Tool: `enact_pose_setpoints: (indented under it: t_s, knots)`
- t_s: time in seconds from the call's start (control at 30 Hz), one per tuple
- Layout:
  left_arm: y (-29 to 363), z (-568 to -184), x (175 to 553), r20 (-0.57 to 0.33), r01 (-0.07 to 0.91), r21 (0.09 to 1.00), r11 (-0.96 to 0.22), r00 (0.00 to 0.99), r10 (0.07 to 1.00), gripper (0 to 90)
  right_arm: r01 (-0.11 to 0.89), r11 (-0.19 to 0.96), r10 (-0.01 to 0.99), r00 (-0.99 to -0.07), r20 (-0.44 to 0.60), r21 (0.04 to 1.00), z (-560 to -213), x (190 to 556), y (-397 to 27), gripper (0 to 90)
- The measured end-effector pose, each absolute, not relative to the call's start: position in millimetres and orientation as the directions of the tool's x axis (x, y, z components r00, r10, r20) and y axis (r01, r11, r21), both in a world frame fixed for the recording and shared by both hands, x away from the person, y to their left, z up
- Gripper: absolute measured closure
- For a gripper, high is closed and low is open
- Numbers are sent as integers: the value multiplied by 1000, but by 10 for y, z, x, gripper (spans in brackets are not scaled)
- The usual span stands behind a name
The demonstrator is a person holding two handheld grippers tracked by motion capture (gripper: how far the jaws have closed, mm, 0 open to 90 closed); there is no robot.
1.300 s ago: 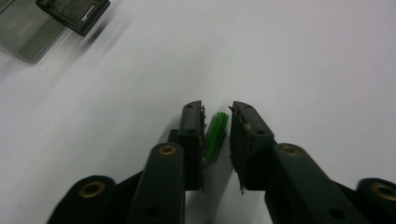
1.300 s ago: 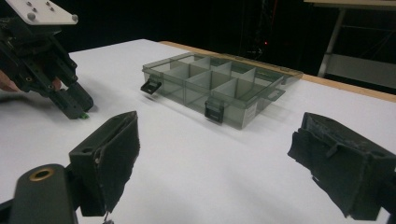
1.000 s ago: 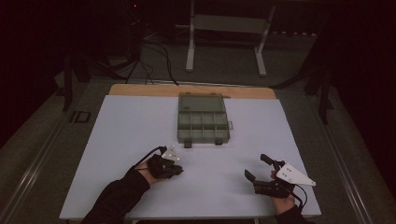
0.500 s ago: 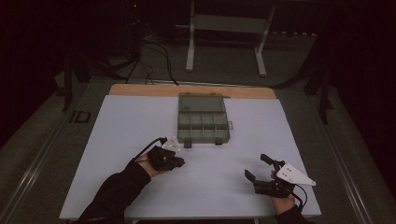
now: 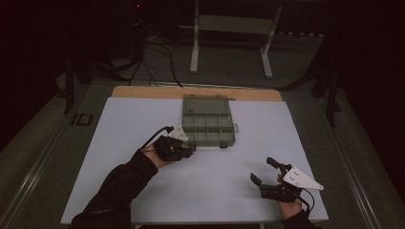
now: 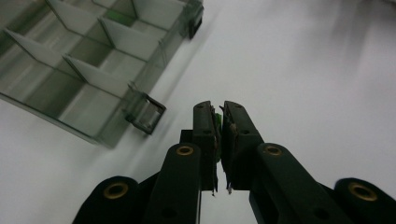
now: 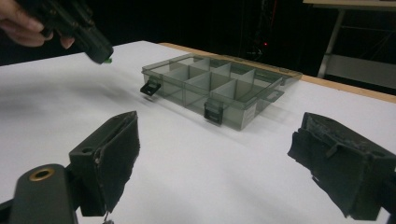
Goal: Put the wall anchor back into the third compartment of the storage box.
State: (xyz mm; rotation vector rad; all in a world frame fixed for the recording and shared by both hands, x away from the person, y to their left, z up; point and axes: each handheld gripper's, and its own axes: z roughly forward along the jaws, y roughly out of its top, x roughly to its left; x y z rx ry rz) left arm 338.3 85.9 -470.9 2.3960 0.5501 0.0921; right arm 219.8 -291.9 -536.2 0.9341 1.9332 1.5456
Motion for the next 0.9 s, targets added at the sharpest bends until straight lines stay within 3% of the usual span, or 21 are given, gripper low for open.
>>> enact_pose_setpoints:
  t_s: [0.63,0.9]
  knots:
    - [709,-4408,3830,-94,425,671,-608,861,499,838,207,123,762,-646,41,970,-5362,2198,-2922,132]
    - [543,-4407,4108,-121,492,681,-542,806,579,839,209,120,762,-646,45,971,-5366,2199,-2930,133]
